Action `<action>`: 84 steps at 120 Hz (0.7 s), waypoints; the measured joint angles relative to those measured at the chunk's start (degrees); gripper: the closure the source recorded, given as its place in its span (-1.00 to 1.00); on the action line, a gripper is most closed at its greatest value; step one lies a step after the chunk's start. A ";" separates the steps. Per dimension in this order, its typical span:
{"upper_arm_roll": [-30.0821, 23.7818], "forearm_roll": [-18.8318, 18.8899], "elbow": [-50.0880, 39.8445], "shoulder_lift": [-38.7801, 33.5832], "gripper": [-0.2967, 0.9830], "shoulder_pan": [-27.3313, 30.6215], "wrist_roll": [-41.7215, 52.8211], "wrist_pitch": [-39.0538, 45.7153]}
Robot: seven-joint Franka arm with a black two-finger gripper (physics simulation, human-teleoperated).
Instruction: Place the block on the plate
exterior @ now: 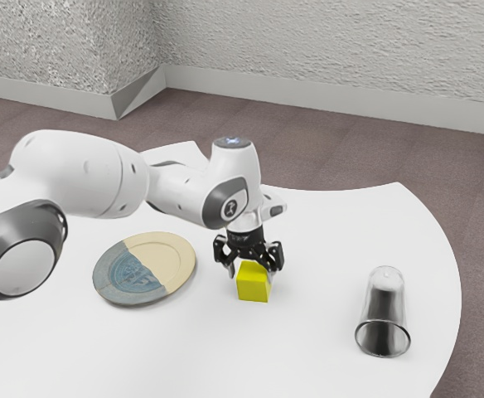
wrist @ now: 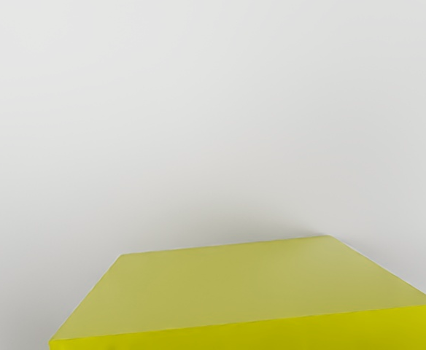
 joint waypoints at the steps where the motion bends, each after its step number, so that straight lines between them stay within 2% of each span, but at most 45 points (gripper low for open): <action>1: 0.00 0.00 0.00 0.02 -0.47 0.00 0.02 0.01; 31: 0.00 0.06 1.08 0.70 -0.22 -0.42 0.58 0.21; 84: 0.08 0.77 1.11 -1.09 -0.11 -0.54 0.95 0.22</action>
